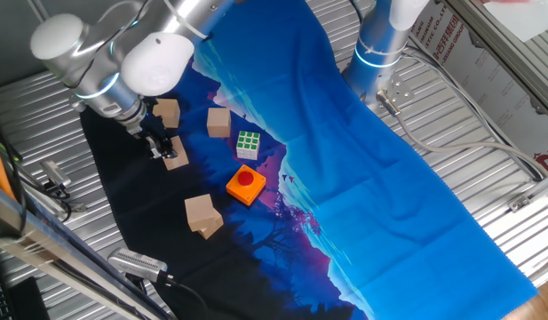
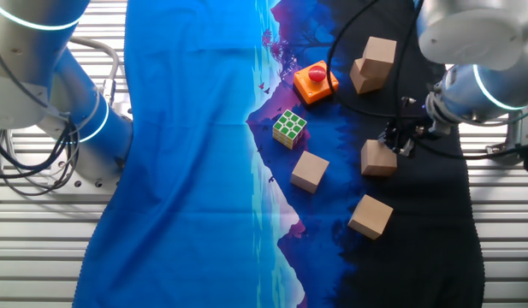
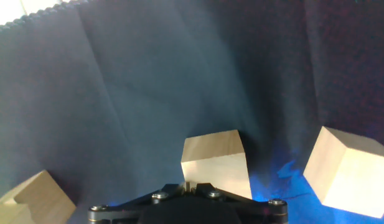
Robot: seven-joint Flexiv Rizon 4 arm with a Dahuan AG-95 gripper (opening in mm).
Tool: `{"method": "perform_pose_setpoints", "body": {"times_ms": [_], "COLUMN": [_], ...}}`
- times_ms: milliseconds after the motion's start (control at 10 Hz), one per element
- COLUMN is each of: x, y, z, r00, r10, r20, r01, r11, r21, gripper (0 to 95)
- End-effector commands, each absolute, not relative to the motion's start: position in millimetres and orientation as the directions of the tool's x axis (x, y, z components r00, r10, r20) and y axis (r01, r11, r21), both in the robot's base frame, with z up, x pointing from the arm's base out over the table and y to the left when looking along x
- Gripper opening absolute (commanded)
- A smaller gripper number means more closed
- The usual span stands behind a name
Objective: Stack the blocks in a vertical line of five
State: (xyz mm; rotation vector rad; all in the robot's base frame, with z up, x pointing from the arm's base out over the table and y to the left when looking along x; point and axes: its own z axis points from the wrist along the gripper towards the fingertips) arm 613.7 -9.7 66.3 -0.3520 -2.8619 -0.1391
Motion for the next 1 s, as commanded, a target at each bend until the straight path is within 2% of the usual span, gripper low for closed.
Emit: {"method": "perform_pose_setpoints", "body": {"times_ms": [100,400,700,1000], "x": [614.3,614.3,614.3,614.3], "y": [-9.2,-9.2,-9.2,-9.2], "z": [61.1,61.1,61.1,61.1], "r00": [-0.939,-0.949,-0.950,-0.964], "r10": [0.203,0.179,0.214,0.138], "r20": [0.278,0.261,0.229,0.227], "r01": [0.224,0.197,0.231,0.153], "r11": [0.973,0.979,0.972,0.987], "r21": [0.048,0.045,0.048,0.049], "gripper": [0.0,0.0,0.0,0.0]}}
